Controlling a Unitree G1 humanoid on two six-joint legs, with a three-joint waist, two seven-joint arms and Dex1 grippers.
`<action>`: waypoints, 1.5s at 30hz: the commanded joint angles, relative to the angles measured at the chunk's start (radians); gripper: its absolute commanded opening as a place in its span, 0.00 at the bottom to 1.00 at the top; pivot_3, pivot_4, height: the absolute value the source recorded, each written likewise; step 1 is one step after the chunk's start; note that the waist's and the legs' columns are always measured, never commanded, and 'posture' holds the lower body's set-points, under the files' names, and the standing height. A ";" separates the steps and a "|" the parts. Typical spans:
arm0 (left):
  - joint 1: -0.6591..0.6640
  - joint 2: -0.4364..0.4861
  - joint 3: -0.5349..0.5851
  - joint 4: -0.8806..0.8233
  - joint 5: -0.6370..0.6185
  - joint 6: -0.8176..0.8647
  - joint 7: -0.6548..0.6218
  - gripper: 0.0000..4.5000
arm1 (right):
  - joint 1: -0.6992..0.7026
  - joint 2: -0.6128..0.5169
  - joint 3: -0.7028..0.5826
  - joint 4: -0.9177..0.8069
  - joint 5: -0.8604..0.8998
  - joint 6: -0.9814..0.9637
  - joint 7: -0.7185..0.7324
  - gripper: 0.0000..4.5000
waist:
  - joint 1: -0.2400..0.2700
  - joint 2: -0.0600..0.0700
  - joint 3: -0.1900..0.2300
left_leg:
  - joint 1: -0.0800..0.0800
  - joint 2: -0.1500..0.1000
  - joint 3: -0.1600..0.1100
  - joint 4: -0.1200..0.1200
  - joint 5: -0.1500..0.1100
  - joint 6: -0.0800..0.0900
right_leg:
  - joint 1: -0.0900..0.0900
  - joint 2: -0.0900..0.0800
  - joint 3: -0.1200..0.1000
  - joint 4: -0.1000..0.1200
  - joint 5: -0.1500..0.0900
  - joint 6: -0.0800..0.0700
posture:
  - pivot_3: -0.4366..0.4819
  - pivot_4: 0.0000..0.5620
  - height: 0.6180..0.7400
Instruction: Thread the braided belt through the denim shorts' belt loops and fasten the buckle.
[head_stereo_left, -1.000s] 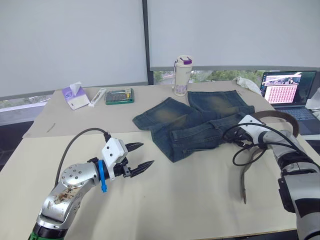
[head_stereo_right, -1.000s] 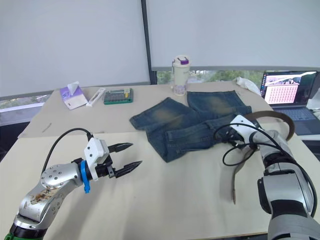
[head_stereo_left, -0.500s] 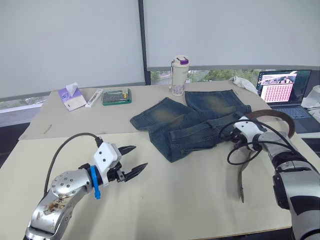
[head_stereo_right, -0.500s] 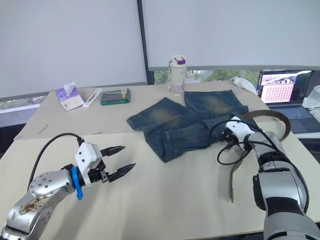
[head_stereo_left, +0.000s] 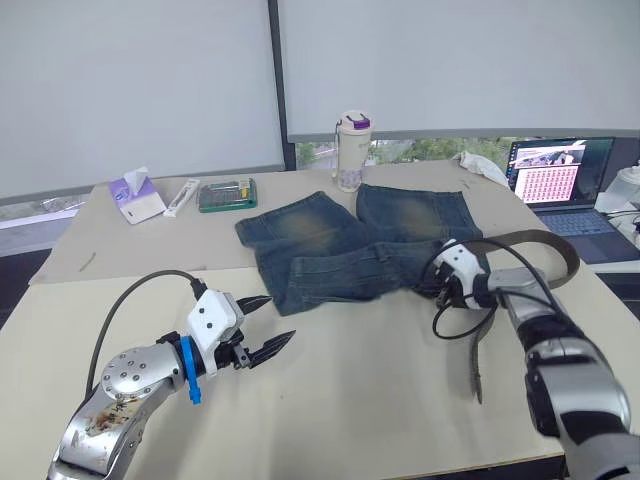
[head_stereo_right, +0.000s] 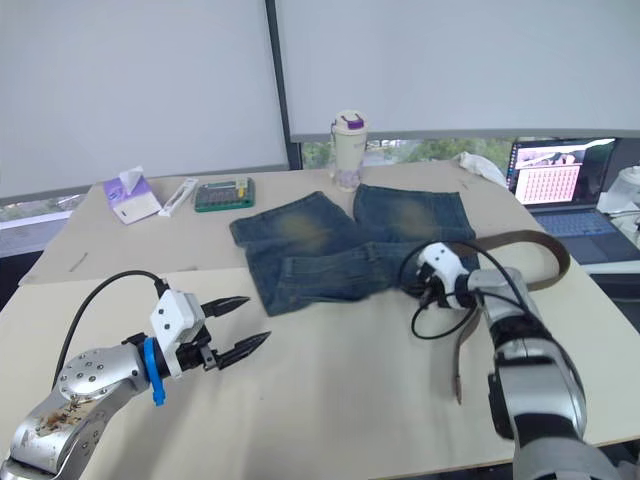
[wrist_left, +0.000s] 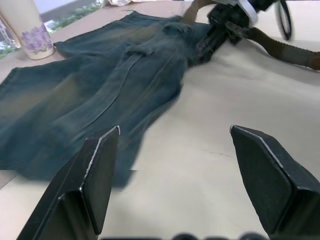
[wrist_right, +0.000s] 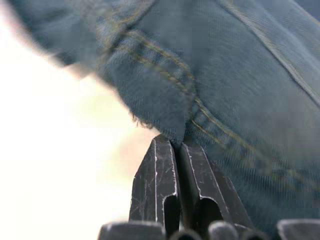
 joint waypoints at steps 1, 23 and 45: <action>-0.037 0.007 -0.015 0.013 0.003 -0.021 -0.022 0.83 | 0.149 0.032 0.101 -0.350 0.053 0.158 0.070 0.01 | 0.007 0.001 0.000 | 0.000 0.000 0.000 0.000 0.000 0.000 | 0.000 0.000 0.000 0.001 0.000 0.000 | 0.48 0.27 1.00; -0.059 0.022 -0.024 0.049 0.009 -0.028 -0.089 0.83 | 0.444 -0.393 -0.196 -0.957 0.471 0.481 0.222 0.85 | 0.065 0.004 0.004 | -0.001 -0.007 -0.002 0.004 -0.001 -0.003 | 0.000 -0.007 -0.003 -0.003 0.000 0.001 | 0.48 0.27 1.00; -0.137 0.025 -0.162 0.075 0.048 -0.084 -0.196 0.83 | 0.280 -0.593 0.192 -0.390 0.004 -0.463 0.382 1.00 | 0.056 0.005 0.010 | -0.001 -0.006 0.012 0.006 -0.001 -0.002 | 0.000 -0.007 -0.002 -0.002 -0.001 0.002 | 0.48 0.27 1.00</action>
